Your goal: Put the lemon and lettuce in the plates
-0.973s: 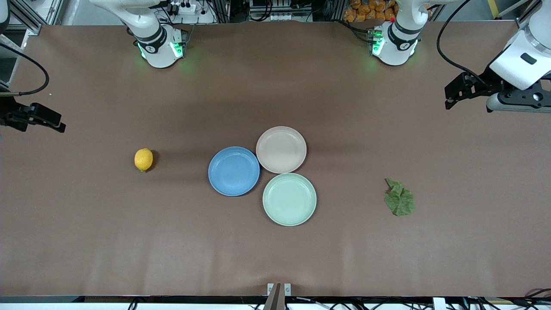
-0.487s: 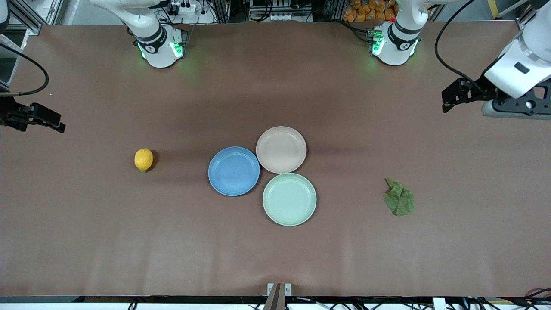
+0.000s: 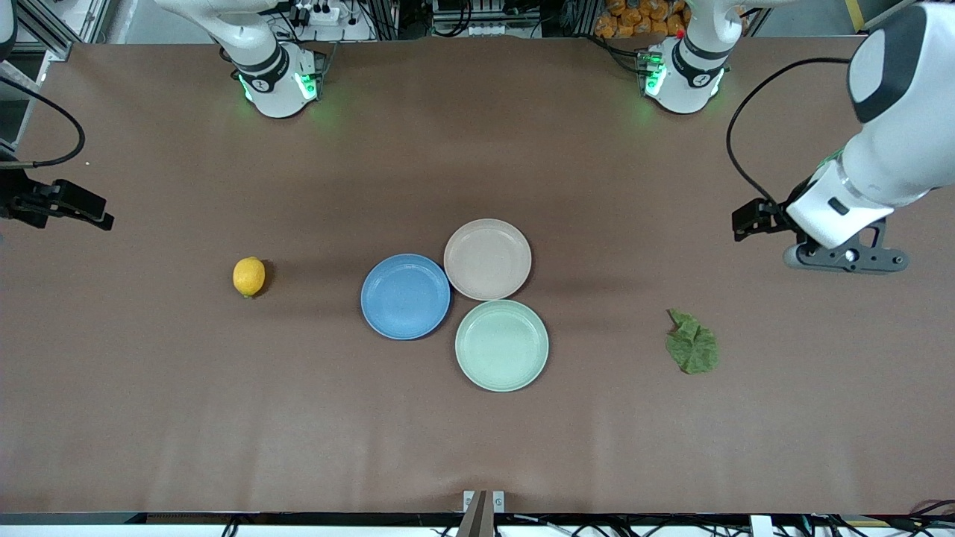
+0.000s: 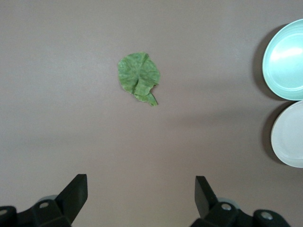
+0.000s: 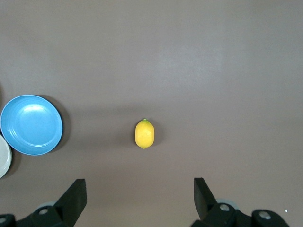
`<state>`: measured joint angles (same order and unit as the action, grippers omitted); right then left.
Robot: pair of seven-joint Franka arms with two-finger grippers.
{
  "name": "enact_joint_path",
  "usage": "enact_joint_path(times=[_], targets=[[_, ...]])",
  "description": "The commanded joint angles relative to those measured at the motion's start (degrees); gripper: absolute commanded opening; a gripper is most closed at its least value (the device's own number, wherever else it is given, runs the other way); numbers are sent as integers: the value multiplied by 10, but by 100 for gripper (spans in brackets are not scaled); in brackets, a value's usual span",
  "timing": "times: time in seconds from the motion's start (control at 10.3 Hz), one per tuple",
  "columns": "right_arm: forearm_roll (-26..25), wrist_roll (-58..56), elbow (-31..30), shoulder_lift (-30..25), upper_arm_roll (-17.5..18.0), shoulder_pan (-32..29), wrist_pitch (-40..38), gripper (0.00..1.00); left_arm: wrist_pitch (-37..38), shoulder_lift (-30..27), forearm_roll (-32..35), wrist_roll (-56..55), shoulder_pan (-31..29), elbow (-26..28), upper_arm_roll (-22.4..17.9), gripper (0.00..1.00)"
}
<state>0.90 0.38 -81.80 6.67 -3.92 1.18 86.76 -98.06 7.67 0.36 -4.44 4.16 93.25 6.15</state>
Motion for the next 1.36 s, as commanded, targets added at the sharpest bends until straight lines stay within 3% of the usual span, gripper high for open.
enact_joint_path(times=[0.0,0.68,1.27], targets=[[3,-6,-1,0,-1,-6,-3,100,-13,-12,-5,-2,-5,16,3,100],[5,13,-36,37,1,18,32,100,-13,-17,-5,-5,-4,12,3,100],[5,45,-40,35,1,14,35,100,18,-44,-4,0,-5,-45,3,100]])
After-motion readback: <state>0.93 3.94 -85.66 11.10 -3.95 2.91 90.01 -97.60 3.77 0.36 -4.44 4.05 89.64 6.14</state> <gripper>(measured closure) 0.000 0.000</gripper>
